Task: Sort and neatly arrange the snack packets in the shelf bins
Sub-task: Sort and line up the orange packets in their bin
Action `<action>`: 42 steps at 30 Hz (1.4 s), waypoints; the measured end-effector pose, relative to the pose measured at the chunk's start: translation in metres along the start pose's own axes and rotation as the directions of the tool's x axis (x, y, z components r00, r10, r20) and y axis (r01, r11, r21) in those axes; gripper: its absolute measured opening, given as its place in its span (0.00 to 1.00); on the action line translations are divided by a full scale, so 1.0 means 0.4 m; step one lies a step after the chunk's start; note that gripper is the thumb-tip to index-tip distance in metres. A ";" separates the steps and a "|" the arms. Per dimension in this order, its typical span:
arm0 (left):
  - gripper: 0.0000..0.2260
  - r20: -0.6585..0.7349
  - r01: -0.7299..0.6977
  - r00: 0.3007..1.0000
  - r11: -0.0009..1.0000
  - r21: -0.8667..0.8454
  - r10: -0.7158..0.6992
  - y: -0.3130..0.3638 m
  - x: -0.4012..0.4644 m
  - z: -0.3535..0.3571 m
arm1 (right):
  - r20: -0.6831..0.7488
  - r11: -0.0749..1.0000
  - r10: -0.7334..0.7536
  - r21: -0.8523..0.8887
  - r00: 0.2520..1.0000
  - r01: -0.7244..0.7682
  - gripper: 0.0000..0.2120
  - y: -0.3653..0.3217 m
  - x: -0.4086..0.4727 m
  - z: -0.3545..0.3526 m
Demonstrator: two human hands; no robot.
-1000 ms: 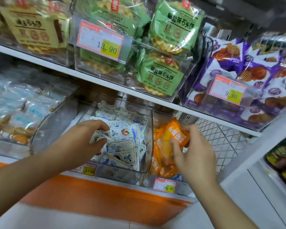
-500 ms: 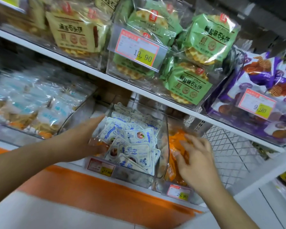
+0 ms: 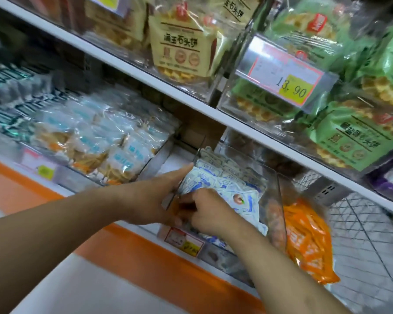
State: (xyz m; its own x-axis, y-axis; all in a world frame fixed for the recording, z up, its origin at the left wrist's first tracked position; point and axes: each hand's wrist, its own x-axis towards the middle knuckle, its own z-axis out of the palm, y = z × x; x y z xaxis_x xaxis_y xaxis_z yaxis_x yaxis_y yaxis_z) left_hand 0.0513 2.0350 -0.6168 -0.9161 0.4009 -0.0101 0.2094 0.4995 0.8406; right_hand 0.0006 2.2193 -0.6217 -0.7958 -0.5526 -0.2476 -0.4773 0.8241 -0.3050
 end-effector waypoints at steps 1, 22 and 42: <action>0.47 0.002 0.000 1.000 1.000 0.000 0.000 0.002 0.000 -0.003 | 0.004 0.997 0.010 -0.077 1.000 -0.009 0.20 0.008 0.013 0.006; 0.56 -0.002 0.086 0.996 0.995 0.040 -0.086 -0.030 0.002 0.009 | -0.165 0.963 0.260 0.117 0.952 -0.243 0.39 0.063 0.015 0.016; 0.55 -0.013 0.106 0.994 0.986 0.127 -0.105 -0.014 0.005 0.005 | -0.267 0.958 0.164 0.272 0.950 -0.089 0.16 0.058 0.009 -0.046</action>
State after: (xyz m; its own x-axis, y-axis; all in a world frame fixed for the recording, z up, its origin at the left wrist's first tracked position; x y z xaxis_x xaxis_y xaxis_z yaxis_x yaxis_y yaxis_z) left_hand 0.0489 2.0346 -0.6225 -0.9373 0.3363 -0.0913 0.1529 0.6324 0.7594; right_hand -0.0200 2.2387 -0.6126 -0.9334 -0.3566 -0.0400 -0.2854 0.8051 -0.5200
